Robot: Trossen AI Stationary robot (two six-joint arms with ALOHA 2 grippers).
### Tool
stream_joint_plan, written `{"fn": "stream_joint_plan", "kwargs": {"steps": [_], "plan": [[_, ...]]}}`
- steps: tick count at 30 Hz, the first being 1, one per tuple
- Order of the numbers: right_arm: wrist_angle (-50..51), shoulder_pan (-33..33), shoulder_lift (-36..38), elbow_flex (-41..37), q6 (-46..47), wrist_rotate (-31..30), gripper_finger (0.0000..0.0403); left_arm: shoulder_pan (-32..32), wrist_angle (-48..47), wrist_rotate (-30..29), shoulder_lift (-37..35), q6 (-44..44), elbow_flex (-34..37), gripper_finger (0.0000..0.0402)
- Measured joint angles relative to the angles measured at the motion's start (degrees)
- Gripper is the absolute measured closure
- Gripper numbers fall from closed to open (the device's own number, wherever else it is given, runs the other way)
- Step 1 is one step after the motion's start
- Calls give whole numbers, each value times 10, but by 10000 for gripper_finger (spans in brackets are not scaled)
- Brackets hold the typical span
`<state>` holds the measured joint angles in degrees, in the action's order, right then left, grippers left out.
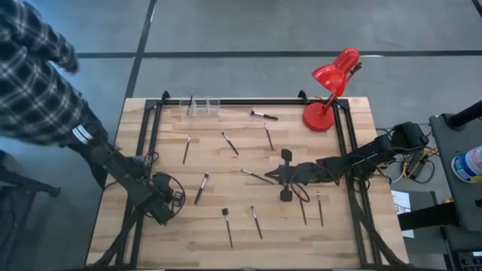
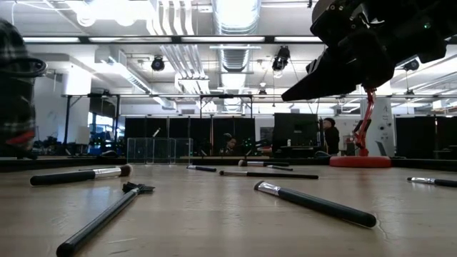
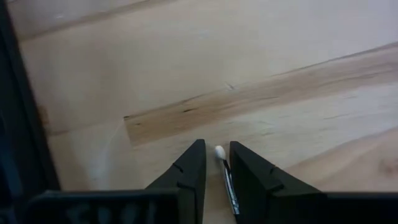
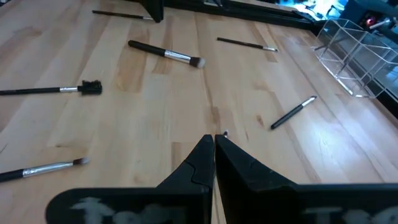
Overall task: Put items in baskets/containers
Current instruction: Put the black eyeshadow brush into the transparent organizer
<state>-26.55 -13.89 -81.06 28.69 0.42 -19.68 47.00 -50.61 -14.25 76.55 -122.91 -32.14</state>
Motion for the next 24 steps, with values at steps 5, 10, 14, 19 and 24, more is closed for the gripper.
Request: {"fn": "stream_joint_plan", "kwargs": {"steps": [5,10,14,19,24], "plan": [[0,0,0,0,0,0,394,0,12,-1,0,16,8,344],[0,0,1,0,0,0,394,0,17,3,1,35,10,393],[0,0,1,0,0,0,394,-1,14,2,0,56,-1,399],[0,0,1,0,-4,0,394,-1,-6,-43,-7,82,-58,401],[-6,-1,1,0,-6,0,394,-8,-16,-143,-7,104,-97,401]]}}
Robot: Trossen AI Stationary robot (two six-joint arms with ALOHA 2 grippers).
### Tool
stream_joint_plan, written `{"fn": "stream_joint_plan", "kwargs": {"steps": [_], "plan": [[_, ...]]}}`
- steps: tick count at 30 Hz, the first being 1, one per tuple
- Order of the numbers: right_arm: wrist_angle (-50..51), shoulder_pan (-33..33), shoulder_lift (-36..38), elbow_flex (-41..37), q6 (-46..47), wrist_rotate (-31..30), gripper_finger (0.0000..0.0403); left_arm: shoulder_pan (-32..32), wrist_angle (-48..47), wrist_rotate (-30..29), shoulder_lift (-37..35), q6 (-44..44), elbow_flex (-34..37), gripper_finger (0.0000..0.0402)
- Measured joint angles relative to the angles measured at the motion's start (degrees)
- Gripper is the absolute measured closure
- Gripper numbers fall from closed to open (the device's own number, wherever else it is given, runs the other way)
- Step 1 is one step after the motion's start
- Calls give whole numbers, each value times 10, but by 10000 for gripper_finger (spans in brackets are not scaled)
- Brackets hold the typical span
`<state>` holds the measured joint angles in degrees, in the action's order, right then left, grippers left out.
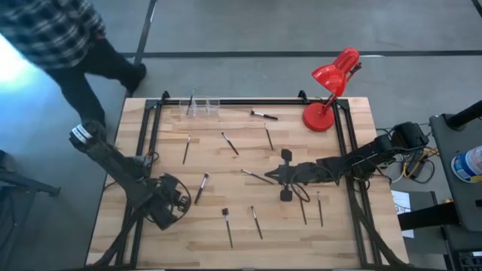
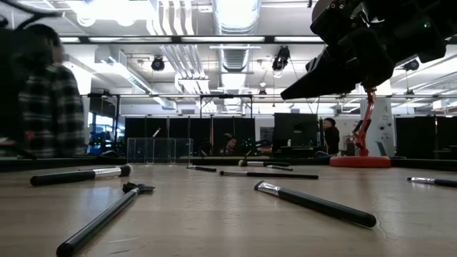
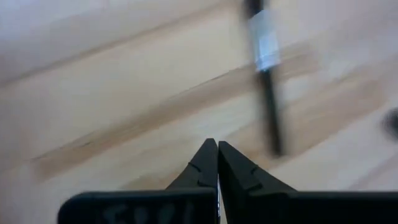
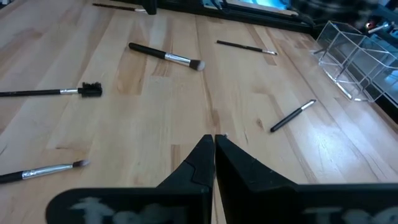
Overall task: Put items in baskets/containers
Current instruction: Put the black eyeshadow brush into the transparent organizer
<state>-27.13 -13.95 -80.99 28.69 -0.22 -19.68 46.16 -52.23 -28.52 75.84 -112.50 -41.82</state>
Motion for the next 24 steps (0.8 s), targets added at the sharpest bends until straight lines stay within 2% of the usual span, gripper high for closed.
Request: {"fn": "stream_joint_plan", "kwargs": {"steps": [6,9,11,14,19,24], "plan": [[-2,-1,0,0,-2,0,394,-34,51,-137,0,93,-13,401],[-7,-1,0,-2,-8,0,394,-66,136,-194,0,208,-3,401],[-10,-1,0,-3,-13,0,394,-97,209,-209,-5,308,9,401],[-14,-1,0,-4,-15,0,394,-158,340,-194,-21,470,34,401],[-20,-1,0,-6,-20,0,394,-291,566,-81,-67,721,90,401],[-23,0,0,-6,-24,-1,394,-434,716,1,-107,900,128,401]]}}
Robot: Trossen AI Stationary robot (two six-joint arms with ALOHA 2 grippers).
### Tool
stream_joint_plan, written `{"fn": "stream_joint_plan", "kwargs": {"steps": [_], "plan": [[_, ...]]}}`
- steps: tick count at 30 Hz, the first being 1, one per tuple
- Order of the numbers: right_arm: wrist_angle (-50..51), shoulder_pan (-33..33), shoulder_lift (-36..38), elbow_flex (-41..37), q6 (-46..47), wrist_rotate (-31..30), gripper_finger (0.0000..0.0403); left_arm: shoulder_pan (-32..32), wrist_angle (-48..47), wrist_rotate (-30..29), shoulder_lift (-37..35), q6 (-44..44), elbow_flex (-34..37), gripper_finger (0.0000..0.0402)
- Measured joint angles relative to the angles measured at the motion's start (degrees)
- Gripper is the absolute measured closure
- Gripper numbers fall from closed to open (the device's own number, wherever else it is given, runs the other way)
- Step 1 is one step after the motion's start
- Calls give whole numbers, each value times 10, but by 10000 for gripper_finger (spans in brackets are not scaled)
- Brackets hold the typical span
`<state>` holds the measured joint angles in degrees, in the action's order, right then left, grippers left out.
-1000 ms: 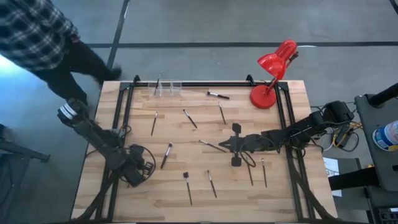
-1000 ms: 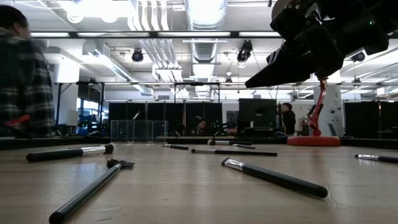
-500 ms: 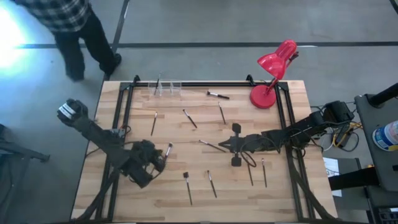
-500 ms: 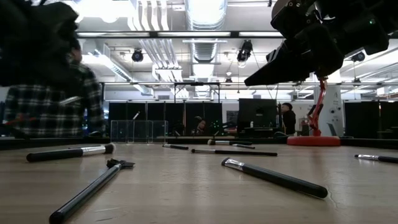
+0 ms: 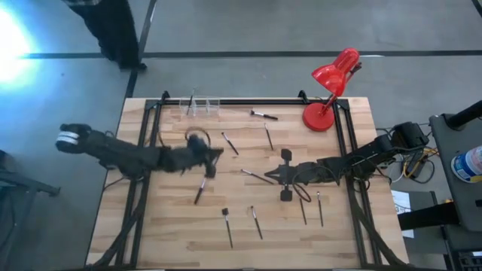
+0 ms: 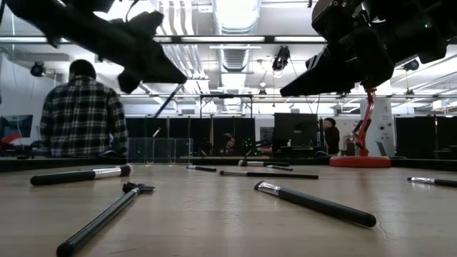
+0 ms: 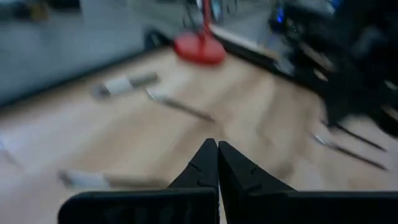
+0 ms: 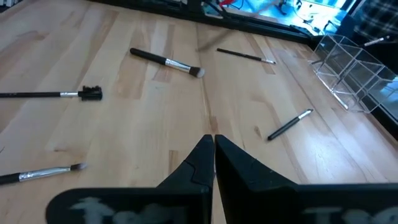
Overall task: Put items in baskets/containers
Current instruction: Put the black eyeshadow brush into the transparent organizer
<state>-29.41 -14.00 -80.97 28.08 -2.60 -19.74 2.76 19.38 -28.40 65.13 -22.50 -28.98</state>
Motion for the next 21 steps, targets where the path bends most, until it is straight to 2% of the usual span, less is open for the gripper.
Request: {"fn": "stream_joint_plan", "kwargs": {"steps": [8,14,21], "plan": [[-14,16,0,3,-28,-32,394,-223,69,25,-16,140,12,401],[-15,62,3,18,-53,-33,394,-389,71,70,-15,154,-9,401],[-15,126,11,33,-95,-31,394,-528,75,139,-2,184,-61,401]]}}
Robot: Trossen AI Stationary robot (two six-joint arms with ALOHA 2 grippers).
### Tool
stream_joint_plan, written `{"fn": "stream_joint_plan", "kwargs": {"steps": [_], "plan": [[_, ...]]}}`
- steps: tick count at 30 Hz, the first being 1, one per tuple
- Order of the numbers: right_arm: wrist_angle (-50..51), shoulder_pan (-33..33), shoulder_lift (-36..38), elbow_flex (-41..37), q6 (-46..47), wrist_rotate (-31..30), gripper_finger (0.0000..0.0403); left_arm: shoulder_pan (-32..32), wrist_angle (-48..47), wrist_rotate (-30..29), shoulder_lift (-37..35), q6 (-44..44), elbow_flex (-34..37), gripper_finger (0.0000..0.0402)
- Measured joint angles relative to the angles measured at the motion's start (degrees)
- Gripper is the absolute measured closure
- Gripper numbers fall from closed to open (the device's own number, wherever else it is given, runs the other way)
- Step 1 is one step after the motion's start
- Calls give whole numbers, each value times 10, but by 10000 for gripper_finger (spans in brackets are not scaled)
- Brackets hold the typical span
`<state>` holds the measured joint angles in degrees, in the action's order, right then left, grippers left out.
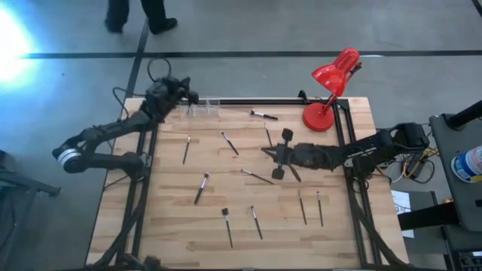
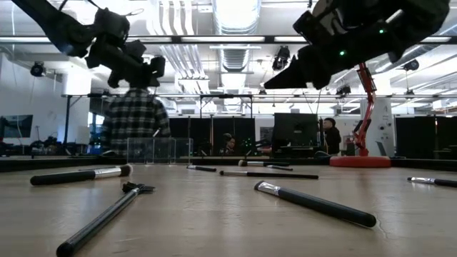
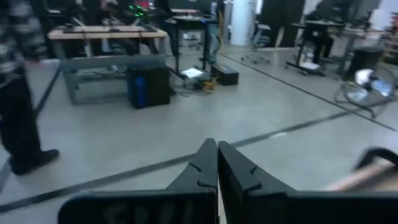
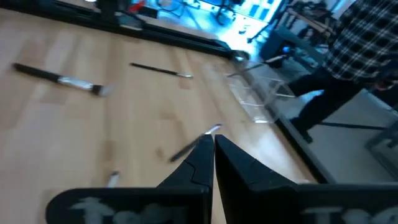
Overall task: Put items in baskets/containers
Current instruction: Put the black eyeshadow brush into the transparent organizer
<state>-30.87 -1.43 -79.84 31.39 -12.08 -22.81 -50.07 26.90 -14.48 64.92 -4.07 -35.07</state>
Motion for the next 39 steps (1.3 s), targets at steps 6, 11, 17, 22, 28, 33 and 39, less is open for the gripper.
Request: {"fn": "stream_joint_plan", "kwargs": {"steps": [6,11,17,22,28,33,39], "plan": [[0,49,1,3,-6,27,394,-45,2,42,79,-10,-21,401],[1,64,0,3,-1,33,394,-42,10,43,116,-4,-23,402],[1,64,-9,0,10,33,394,-42,-14,12,123,6,-23,402],[-24,65,-12,-4,5,33,394,-42,-26,-9,123,7,-22,402],[-75,69,-10,-17,-33,47,394,-42,-28,-12,123,8,-22,401],[-59,70,-1,-18,-83,47,394,-42,-27,-12,123,9,-20,401],[-59,69,14,-19,-72,47,394,-43,10,-15,123,8,7,401]]}}
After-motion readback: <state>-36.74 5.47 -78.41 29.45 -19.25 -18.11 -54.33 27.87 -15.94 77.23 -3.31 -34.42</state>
